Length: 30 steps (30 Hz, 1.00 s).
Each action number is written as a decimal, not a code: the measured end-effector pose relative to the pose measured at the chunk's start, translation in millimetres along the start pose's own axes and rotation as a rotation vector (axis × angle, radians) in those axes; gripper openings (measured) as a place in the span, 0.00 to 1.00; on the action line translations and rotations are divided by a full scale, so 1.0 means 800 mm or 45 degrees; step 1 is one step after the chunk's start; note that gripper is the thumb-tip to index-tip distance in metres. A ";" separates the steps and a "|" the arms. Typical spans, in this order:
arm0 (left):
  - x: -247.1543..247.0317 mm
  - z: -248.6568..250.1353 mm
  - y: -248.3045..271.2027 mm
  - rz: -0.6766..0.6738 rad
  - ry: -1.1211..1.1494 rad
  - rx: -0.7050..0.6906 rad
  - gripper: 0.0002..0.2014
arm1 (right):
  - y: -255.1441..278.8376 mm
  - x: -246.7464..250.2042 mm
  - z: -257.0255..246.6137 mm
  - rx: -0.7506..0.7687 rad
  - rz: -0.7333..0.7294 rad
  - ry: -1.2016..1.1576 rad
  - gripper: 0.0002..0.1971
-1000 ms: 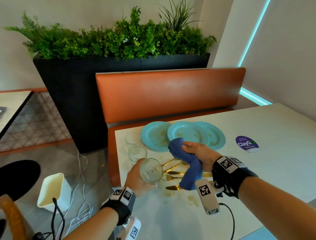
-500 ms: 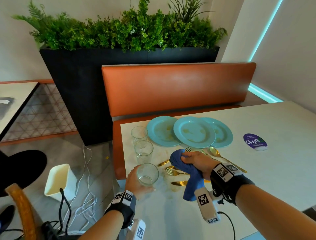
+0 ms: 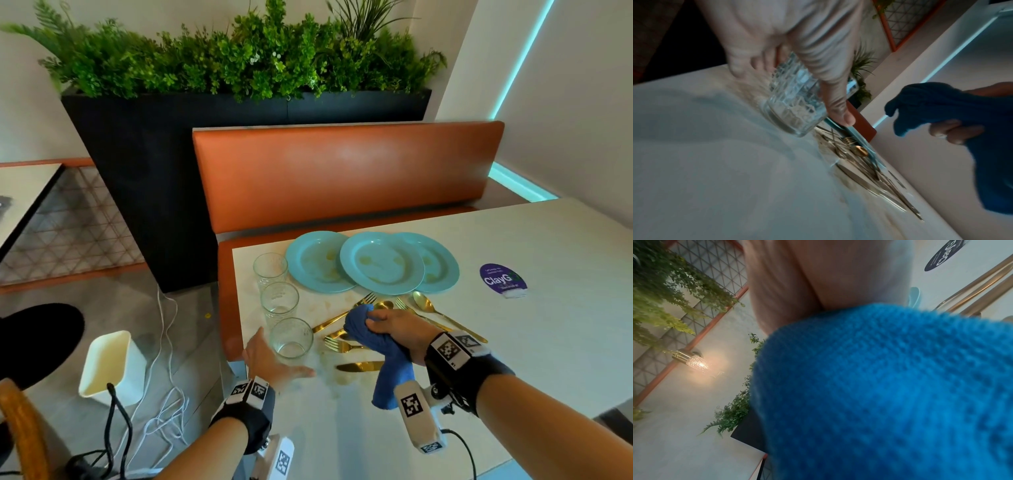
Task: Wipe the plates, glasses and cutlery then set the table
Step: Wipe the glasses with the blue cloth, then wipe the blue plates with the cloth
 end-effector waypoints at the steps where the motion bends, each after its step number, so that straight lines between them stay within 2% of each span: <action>1: 0.000 0.001 0.006 0.063 0.017 -0.028 0.73 | 0.000 0.003 0.001 -0.004 0.001 -0.012 0.15; 3: 0.002 0.016 0.019 0.235 0.130 -0.196 0.77 | 0.000 0.011 0.002 -0.007 0.013 -0.037 0.15; 5: -0.003 0.040 0.022 0.331 0.187 -0.446 0.71 | 0.002 0.020 0.000 -0.010 0.031 -0.038 0.15; 8: -0.021 0.098 0.017 0.243 0.139 -0.746 0.51 | 0.003 0.040 -0.001 0.010 0.089 -0.067 0.15; 11: -0.053 0.148 0.008 0.158 0.136 -0.831 0.32 | 0.002 0.064 0.004 0.016 0.133 -0.104 0.13; 13: -0.081 0.173 -0.003 0.094 0.136 -0.827 0.22 | 0.002 0.086 0.010 0.016 0.159 -0.143 0.12; 16: -0.126 0.198 -0.026 0.023 0.159 -0.709 0.18 | -0.002 0.123 0.032 -0.035 0.219 -0.237 0.12; 20: -0.186 0.203 -0.080 0.006 0.223 -0.121 0.20 | -0.011 0.178 0.064 -0.104 0.289 -0.301 0.11; 22: -0.207 0.204 -0.105 0.022 0.254 0.097 0.21 | -0.017 0.207 0.079 -0.124 0.327 -0.292 0.11; 24: -0.222 0.204 -0.124 0.007 0.202 0.260 0.16 | -0.023 0.234 0.091 -0.141 0.352 -0.271 0.09; 26: -0.234 0.202 -0.144 -0.028 0.094 0.307 0.07 | -0.031 0.260 0.102 -0.163 0.364 -0.222 0.07; 30: -0.252 0.195 -0.173 -0.024 -0.070 0.293 0.14 | -0.048 0.299 0.114 -0.181 0.361 -0.224 0.05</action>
Point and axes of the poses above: each hand's wrist, its own y-axis away from the middle knuckle, its own x-axis out of the back of the hand, z = x × y, the point moved 2 cm from there along -y, towards the middle knuckle, and after that the axes turned 15 degrees about y, right-handed, at the moved point
